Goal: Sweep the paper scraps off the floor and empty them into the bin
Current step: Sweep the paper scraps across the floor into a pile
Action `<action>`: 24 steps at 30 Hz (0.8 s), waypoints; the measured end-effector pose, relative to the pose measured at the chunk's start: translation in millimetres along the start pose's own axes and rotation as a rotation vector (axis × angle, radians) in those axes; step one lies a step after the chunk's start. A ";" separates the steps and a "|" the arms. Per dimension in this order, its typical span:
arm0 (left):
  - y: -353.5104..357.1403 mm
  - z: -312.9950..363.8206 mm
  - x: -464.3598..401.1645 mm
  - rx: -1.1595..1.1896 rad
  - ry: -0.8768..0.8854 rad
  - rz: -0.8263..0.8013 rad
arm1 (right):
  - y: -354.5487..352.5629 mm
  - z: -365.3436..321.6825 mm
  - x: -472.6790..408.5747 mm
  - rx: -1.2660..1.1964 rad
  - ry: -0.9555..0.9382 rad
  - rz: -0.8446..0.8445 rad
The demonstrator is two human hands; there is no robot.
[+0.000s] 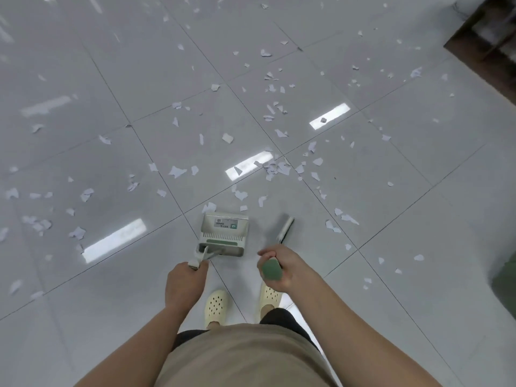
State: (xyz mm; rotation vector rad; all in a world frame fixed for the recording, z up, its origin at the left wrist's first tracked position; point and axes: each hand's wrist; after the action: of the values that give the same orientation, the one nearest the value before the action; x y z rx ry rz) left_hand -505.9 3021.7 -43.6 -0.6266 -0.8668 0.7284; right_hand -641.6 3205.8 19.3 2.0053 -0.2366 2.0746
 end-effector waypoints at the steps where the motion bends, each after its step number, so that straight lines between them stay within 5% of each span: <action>1: 0.5 -0.5 3.9 0.014 -0.026 0.013 | 8.5 2.0 4.2 0.061 0.001 -0.003; 13: -6.7 -21.4 80.7 0.186 -0.398 0.301 | 57.0 -66.2 -66.1 0.329 0.159 -0.172; 24: 14.4 19.0 72.3 0.102 -0.299 0.303 | 27.0 -123.4 -25.6 0.248 0.083 -0.339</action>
State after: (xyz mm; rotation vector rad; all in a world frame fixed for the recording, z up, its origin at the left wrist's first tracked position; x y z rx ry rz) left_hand -494.2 3090.2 -12.4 -0.5721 -1.0124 1.1544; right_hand -766.9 3213.5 -9.9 1.9197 0.3688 2.0370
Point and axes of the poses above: each hand's wrist, its own x-axis away from the middle knuckle, its own y-axis out of the palm, z = x × y, and after that the axes turned 13 degrees about z, right-handed
